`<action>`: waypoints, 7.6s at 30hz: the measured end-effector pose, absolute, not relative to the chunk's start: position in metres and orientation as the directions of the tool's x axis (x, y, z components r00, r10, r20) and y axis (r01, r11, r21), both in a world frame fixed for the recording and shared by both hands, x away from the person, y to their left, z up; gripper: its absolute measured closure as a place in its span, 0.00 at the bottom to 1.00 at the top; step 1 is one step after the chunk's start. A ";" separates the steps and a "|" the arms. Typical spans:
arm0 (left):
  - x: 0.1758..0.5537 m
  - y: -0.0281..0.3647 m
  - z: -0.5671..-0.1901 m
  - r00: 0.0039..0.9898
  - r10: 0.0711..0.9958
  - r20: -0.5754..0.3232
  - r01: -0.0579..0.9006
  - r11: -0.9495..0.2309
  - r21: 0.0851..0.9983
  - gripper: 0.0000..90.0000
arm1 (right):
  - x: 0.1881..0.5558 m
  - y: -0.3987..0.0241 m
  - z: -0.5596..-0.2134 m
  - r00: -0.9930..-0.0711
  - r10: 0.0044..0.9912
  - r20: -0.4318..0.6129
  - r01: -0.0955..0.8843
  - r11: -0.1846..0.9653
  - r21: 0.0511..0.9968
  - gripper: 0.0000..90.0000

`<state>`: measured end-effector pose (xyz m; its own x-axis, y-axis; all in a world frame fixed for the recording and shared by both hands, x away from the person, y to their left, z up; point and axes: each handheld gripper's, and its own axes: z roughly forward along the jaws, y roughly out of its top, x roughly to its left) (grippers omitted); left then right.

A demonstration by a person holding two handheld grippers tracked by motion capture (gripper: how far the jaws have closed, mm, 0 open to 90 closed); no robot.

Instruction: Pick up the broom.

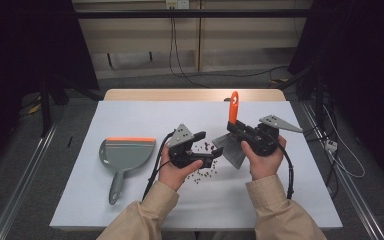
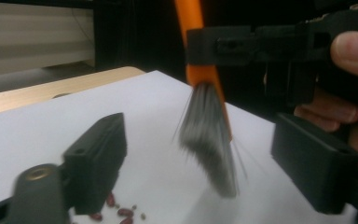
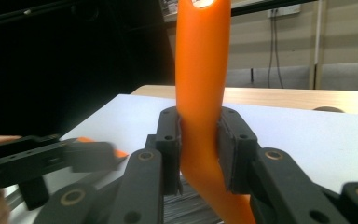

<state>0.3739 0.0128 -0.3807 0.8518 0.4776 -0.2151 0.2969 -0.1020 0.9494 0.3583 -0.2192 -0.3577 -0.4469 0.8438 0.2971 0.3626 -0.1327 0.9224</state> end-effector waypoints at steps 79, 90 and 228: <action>0.382 0.061 -0.354 0.898 0.340 -0.279 0.334 -0.116 0.935 0.76 | 0.367 -0.236 -0.390 -0.873 0.331 0.360 0.406 0.081 0.910 0.78; 0.383 0.075 -0.352 0.869 0.451 -0.203 0.322 -0.203 0.925 0.24 | 0.367 -0.253 -0.381 -0.793 0.508 0.335 0.438 0.094 0.894 0.78; 0.373 0.216 -0.397 0.731 0.675 -0.103 0.333 -0.221 0.916 0.08 | 0.411 -0.152 -0.421 -0.458 0.889 0.002 0.573 0.293 0.766 0.79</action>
